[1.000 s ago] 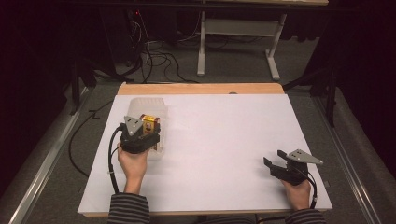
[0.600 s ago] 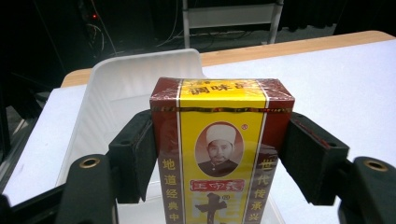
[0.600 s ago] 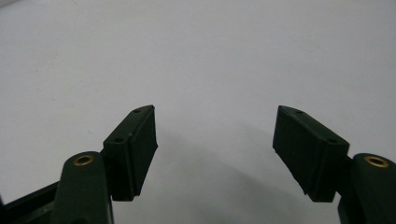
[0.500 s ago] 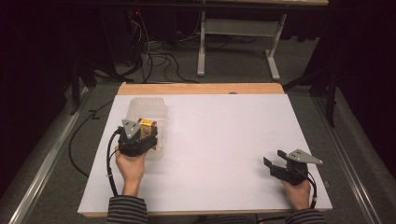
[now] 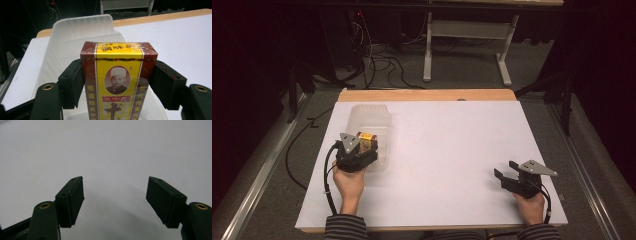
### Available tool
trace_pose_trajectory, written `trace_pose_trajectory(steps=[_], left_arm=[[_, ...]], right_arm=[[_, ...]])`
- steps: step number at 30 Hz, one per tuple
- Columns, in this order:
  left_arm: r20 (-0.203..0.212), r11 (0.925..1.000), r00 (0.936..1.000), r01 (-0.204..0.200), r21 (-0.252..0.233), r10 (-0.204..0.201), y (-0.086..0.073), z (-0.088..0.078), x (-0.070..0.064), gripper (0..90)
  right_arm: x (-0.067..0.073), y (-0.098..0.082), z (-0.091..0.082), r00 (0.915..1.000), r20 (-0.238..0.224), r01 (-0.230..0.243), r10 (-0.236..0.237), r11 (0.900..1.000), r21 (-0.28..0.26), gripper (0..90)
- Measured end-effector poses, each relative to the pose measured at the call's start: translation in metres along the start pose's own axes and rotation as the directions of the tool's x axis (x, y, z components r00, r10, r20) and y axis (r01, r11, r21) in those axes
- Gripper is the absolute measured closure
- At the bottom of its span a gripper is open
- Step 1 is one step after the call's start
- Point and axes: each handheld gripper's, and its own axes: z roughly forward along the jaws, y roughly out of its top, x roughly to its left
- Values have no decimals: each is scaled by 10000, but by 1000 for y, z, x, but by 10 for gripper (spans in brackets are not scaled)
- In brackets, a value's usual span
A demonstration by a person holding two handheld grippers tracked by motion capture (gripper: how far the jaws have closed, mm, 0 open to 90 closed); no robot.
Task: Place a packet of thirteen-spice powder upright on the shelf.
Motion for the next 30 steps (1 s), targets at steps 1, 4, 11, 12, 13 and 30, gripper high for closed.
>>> trace_pose_trajectory(steps=[1,4,11,12,13,30], left_arm=[[-1,10000,10000,-3,5,3,-1,0,0,325],[25,10000,10000,17,25,-17,-2,0,0,324],[73,10000,10000,-3,-65,3,-4,-5,0,324],[67,10000,10000,-21,-68,22,-4,-5,0,324],[74,10000,10000,-25,-56,25,-4,-6,0,324],[-34,9993,9997,-254,-274,254,-1,-15,-1,297]], right_arm=[[0,0,0,10000,2,0,0,10000,-3,308],[0,0,0,10000,3,0,0,10000,0,308],[0,0,0,10000,7,10,-10,10000,-12,308],[0,0,0,10000,7,12,-12,10000,-9,308],[0,0,0,10000,9,17,-17,10000,-15,308],[0,0,0,10000,25,23,-23,10000,3,308]])
